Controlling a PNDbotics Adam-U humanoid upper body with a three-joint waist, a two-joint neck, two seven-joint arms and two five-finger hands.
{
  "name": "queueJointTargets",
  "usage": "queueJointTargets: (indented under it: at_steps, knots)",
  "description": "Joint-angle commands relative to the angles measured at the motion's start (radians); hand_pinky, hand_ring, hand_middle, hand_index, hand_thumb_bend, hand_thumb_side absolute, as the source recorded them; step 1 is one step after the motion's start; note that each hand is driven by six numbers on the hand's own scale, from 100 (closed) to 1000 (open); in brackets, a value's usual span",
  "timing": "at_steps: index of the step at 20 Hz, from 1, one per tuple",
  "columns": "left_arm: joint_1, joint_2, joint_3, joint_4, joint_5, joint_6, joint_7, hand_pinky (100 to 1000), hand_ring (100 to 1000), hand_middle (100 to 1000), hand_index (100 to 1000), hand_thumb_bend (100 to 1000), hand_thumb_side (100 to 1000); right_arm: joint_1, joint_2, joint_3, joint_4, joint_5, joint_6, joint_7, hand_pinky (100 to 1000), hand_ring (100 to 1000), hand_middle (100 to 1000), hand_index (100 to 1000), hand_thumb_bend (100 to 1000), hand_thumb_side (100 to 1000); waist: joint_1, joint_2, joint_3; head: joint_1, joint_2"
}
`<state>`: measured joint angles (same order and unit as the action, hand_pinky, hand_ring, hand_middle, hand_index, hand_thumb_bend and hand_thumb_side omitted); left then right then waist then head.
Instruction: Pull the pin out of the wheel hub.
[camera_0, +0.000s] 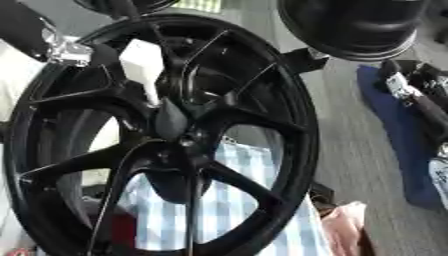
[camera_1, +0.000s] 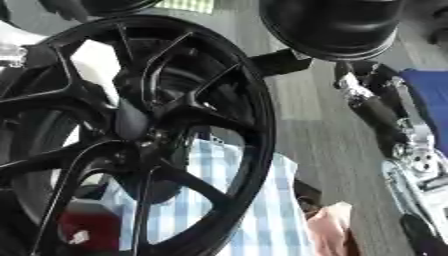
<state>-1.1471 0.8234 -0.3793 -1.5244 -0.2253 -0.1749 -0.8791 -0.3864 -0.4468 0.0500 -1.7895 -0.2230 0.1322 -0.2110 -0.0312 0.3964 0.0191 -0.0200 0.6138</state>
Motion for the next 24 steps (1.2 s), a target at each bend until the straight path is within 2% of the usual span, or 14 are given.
queueJointTargets:
  at_steps: [1,7,12,17,24]
  knots:
    - [-0.030,-0.005,0.006,0.039,0.010,-0.004,-0.024,833,830,847,910,366,762,-0.014,-0.014,-0.001,-0.006,0.004,-0.002,0.004,801,660,632,676,257,440,0.005,-0.014,-0.004,0.006,-0.016]
    - [-0.036,-0.021,-0.001,0.101,0.051,0.001,-0.028,843,836,854,928,446,820,-0.020,-0.002,0.002,-0.001,0.002,-0.005,-0.001,800,657,630,674,258,439,0.010,0.003,-0.009,0.013,-0.022]
    - [-0.046,-0.038,-0.003,0.138,0.017,0.003,-0.028,834,823,820,913,418,797,-0.025,0.006,0.004,-0.003,-0.001,-0.008,-0.006,799,656,629,674,258,439,0.008,0.010,-0.011,0.017,-0.024]
    - [-0.046,-0.052,-0.016,0.160,0.001,-0.009,-0.028,827,811,791,888,395,740,-0.027,0.009,0.003,-0.001,-0.003,-0.009,-0.012,798,654,627,672,258,439,0.007,0.011,-0.012,0.021,-0.024]
    - [-0.034,-0.057,-0.042,0.166,-0.009,-0.028,-0.028,789,751,703,820,352,641,-0.024,0.013,-0.004,0.003,-0.013,-0.011,-0.027,797,651,625,669,258,440,0.007,0.008,-0.016,0.022,-0.026]
